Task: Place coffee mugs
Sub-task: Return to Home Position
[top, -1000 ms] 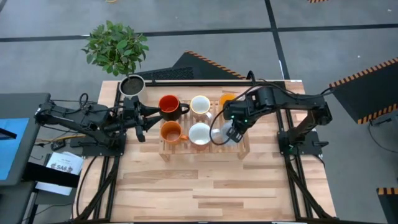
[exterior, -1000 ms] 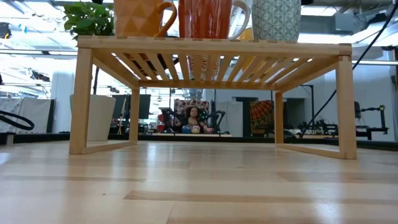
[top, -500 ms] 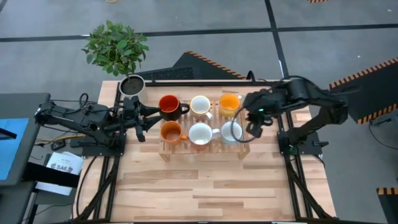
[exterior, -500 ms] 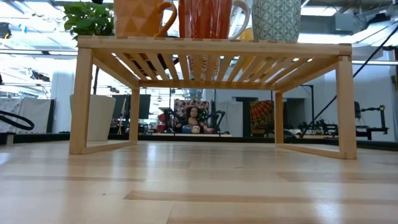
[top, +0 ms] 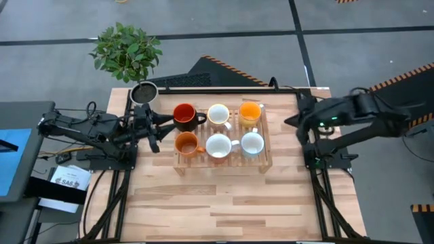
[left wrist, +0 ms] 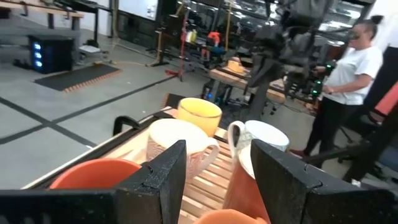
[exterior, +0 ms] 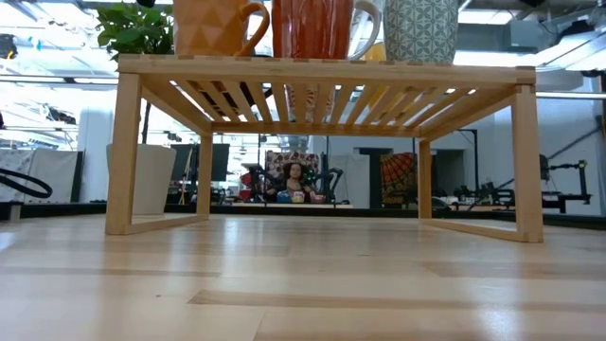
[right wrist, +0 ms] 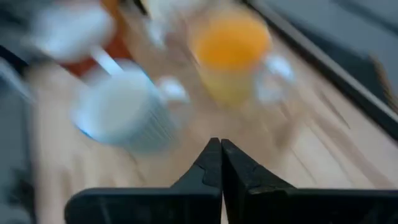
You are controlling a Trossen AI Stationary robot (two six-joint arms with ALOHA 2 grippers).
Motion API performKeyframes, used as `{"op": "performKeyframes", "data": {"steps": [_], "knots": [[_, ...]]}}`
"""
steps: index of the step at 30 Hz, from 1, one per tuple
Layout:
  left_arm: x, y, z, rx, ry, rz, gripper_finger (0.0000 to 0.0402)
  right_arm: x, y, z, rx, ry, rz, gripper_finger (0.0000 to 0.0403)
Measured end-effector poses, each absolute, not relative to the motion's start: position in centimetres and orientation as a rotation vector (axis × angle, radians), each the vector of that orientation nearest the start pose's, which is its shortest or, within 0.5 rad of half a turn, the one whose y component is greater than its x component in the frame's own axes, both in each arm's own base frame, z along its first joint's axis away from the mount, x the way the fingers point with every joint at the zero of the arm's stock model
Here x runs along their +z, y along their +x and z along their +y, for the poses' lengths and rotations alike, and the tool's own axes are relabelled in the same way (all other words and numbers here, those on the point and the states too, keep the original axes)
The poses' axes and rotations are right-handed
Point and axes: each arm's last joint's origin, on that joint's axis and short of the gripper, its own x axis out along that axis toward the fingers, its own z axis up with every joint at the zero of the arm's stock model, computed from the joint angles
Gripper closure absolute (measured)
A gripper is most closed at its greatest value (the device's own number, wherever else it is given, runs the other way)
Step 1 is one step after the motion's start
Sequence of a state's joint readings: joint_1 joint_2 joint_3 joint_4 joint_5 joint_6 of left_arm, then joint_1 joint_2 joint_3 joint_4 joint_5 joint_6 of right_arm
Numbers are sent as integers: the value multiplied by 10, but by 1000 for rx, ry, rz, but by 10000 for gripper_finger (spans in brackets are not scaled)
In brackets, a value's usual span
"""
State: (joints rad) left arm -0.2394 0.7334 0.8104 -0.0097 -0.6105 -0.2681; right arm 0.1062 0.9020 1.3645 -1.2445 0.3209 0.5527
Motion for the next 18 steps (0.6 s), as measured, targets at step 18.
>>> {"op": "performKeyframes", "data": {"steps": [18], "knots": [[363,157,19,307,-118,-57,380,374,119,3,-270,384,218,385]]}}
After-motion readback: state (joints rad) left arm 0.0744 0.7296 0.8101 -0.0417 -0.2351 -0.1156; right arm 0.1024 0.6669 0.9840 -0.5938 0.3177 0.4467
